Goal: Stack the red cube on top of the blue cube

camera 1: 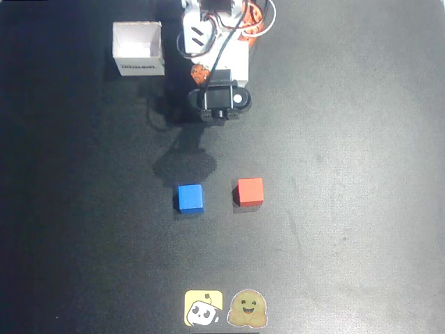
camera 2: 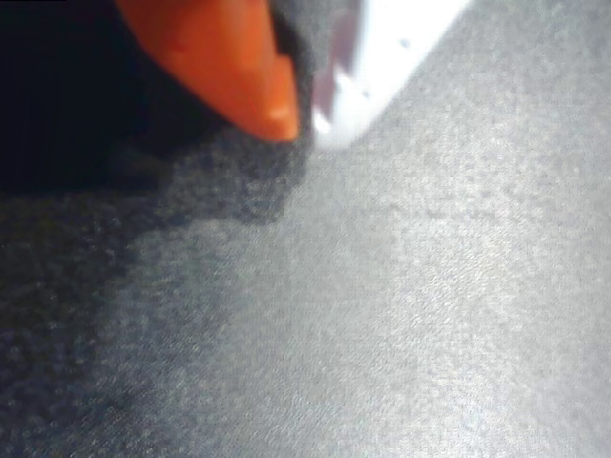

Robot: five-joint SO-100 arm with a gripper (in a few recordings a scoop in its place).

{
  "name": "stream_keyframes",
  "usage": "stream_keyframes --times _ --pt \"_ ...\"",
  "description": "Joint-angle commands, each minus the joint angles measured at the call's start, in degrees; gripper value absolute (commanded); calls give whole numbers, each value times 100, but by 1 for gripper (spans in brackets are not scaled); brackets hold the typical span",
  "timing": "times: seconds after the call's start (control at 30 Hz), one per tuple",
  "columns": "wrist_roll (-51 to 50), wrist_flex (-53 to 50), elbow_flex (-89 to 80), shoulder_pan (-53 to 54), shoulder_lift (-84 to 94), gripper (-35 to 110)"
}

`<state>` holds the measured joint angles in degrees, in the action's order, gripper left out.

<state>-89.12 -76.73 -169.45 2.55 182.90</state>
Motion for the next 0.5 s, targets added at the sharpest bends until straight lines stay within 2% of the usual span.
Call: stream_keyframes --times 0.0,0.3,0.47 --pt "0 -35 18 18 26 0" --pt "123 -35 343 -35 -123 0" --pt "123 229 1485 -132 -1881 0"
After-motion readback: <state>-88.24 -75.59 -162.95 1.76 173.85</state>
